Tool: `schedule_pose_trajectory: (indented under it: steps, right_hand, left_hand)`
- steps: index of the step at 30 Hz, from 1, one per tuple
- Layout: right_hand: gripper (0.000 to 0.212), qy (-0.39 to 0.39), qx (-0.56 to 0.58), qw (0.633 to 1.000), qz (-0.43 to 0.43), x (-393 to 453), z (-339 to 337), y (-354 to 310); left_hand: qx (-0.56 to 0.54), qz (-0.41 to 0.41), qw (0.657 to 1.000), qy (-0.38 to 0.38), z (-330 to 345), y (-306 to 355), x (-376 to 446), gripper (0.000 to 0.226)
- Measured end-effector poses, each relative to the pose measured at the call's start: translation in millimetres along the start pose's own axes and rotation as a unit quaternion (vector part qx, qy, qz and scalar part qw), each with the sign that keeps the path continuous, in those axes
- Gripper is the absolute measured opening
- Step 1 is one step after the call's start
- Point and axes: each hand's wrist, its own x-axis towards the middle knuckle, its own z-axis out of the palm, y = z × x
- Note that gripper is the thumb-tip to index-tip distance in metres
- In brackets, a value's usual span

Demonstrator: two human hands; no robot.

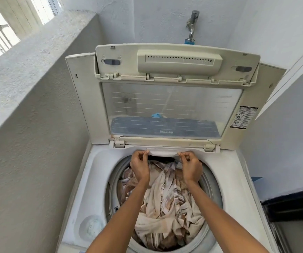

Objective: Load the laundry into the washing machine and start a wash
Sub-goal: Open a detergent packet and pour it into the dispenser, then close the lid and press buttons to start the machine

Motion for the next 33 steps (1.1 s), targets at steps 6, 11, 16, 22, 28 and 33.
schedule_pose_trajectory:
  steps: [6, 11, 16, 22, 28, 33]
  right_hand:
    - [0.027, -0.003, -0.047, 0.997, -0.061, 2.5, -13.2, -9.2]
    - [0.035, 0.026, -0.042, 0.963, -0.264, 12.2, -38.4, -75.6]
    - [0.032, 0.162, 0.035, 0.892, -0.421, 57.7, -96.8, -204.0]
    - [0.024, 0.132, -0.147, 0.876, -0.441, 114.5, -154.5, -303.3]
    - [0.052, -0.051, -0.238, 0.911, -0.333, 133.2, -156.2, -301.3]
    - [0.052, -0.032, -0.272, 0.885, -0.376, 123.4, -166.8, -291.6]
  left_hand:
    - [0.03, 0.019, 0.999, 0.009, -1.0, 12.0, -6.9, 0.012]
    - [0.06, 0.156, 0.985, -0.034, 6.8, 75.0, -20.8, 0.007]
    - [0.047, 0.453, 0.886, -0.084, 8.2, 210.3, -0.1, 0.019]
    - [0.206, 0.547, 0.81, 0.041, 18.1, 350.4, 32.0, 0.033]
    - [0.487, 0.398, 0.774, -0.068, 31.4, 366.7, 31.8, 0.031]
    - [0.474, 0.448, 0.757, -0.037, 14.6, 350.9, 10.0, 0.034]
